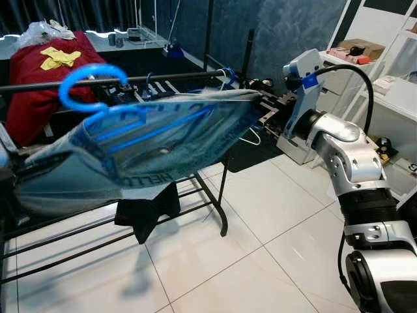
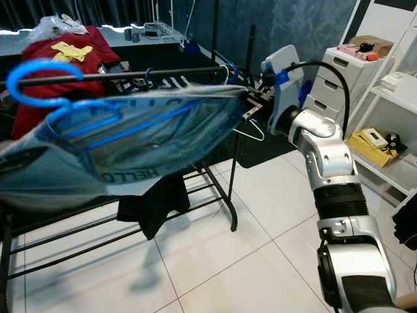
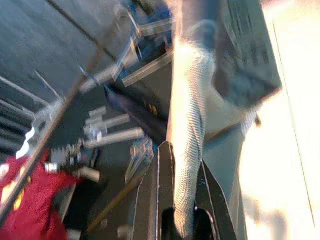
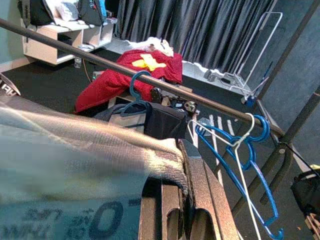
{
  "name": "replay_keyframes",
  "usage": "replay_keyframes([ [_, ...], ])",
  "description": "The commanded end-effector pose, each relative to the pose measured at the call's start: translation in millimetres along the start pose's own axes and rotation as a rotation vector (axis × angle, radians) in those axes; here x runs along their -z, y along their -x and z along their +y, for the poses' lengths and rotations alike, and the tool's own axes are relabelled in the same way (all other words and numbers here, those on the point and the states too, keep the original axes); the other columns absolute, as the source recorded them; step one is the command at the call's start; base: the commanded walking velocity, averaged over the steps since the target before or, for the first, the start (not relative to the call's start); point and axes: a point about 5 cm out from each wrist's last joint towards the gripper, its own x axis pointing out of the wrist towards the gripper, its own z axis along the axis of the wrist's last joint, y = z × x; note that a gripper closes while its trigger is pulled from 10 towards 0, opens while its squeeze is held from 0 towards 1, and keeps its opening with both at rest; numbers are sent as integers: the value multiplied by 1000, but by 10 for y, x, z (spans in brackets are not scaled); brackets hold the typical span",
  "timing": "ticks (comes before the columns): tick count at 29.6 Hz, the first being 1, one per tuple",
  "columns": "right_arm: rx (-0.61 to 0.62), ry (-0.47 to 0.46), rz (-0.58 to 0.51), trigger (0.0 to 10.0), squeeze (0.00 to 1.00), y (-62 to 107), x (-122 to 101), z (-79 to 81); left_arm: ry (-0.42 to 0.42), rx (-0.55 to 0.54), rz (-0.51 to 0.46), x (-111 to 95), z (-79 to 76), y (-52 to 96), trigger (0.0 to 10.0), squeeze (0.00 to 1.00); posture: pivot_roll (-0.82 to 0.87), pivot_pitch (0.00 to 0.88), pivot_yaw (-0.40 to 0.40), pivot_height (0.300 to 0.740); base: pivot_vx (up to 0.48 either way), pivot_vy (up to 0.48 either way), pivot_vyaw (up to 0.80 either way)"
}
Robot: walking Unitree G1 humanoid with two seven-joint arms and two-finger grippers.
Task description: Hang hanger
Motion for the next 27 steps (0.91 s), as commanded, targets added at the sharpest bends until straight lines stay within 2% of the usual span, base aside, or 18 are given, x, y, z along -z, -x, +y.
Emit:
replay_keyframes([
  [1,64,-3,5,0,0,51,-5,-113,-37,22,29,-5,15,-2,10000,0,-54,0,-91,740,0,0,0],
  [2,66,-5,1,0,0,49,-9,-115,-51,30,69,35,-2,-8,10000,0,-53,0,-90,740,0,0,0],
  [3,66,-5,1,0,0,49,-9,-115,-51,30,69,35,-2,-8,10000,0,-53,0,-90,740,0,0,0],
  [4,68,-7,-3,0,0,44,-12,-114,-74,32,152,149,-21,-30,10000,0,-52,0,-90,740,0,0,0],
  [5,68,-7,-3,0,0,44,-12,-114,-74,32,152,149,-21,-30,10000,0,-52,0,-90,740,0,0,0],
  [7,69,-9,-7,0,0,36,-12,-113,-98,52,240,291,-74,-72,10000,0,-52,0,-89,740,0,0,0],
  [13,70,-6,-7,0,0,36,-10,-118,-90,83,232,309,-147,-115,10000,0,-54,0,-88,740,0,0,0],
  [18,72,0,-4,0,0,42,-3,-122,-129,125,277,323,-213,-158,10000,0,-51,0,-74,740,0,0,0],
  [20,70,-2,-11,0,0,37,-28,-126,-122,120,244,289,-224,-202,10000,0,-52,0,-72,740,0,0,0],
  [21,73,-2,-14,0,0,36,-40,-133,-102,98,196,239,-216,-238,10000,0,-50,0,-71,740,0,0,0],
  [22,73,-2,-14,0,0,36,-40,-133,-102,98,196,239,-216,-238,10000,0,-50,0,-71,740,0,0,0],
  [23,77,-1,-11,0,0,46,-26,-140,-73,62,113,159,-189,-264,10000,0,-46,0,-71,740,0,0,0],
  [24,77,-1,-11,0,0,46,-26,-140,-73,62,113,159,-189,-264,10000,0,-46,0,-71,740,0,0,0],
  [25,79,1,-3,0,0,58,-11,-144,-49,25,28,59,-126,-252,10000,0,-34,0,-63,740,0,0,0],
  [27,79,1,-3,0,0,58,-11,-144,-49,25,28,59,-126,-252,10000,0,-34,0,-63,740,0,0,0],
])
